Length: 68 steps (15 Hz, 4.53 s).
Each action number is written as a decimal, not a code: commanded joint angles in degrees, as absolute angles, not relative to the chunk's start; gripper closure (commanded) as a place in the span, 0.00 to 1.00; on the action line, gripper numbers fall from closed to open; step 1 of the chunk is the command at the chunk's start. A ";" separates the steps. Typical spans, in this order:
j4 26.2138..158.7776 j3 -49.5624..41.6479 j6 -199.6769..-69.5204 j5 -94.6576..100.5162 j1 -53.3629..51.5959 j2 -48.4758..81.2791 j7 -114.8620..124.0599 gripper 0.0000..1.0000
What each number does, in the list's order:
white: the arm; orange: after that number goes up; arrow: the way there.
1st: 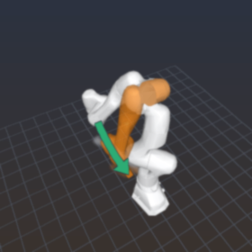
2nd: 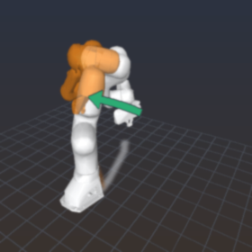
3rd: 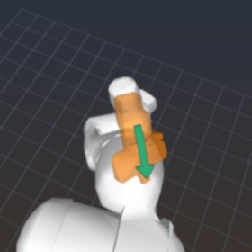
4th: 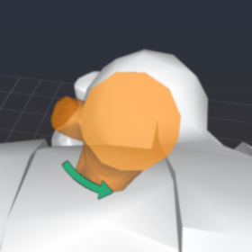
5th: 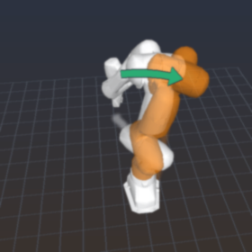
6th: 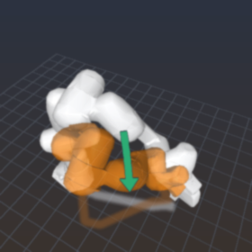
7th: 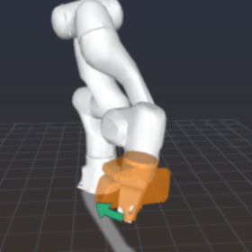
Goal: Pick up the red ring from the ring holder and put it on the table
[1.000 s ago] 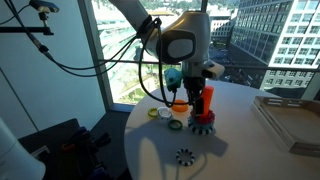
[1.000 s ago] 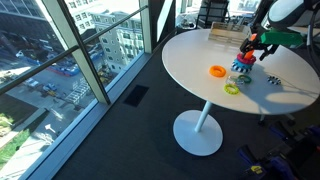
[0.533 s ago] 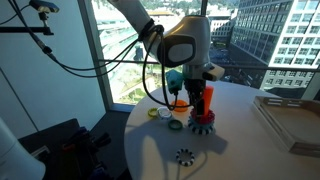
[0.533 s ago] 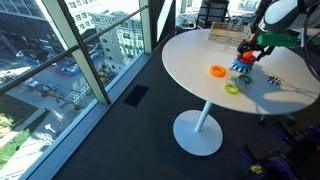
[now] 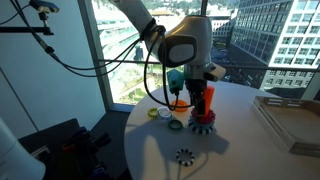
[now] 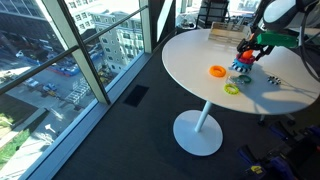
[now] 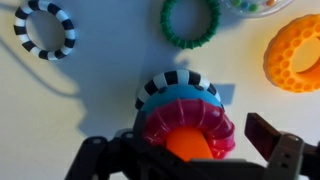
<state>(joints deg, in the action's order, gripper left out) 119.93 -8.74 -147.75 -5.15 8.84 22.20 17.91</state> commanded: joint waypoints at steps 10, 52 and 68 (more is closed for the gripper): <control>120.76 -13.22 -146.38 -2.19 4.88 20.38 23.31 0.00; 123.09 -12.43 -155.01 -3.43 5.18 21.57 21.16 0.58; 127.08 -15.14 -154.21 -0.13 3.72 12.63 24.72 0.58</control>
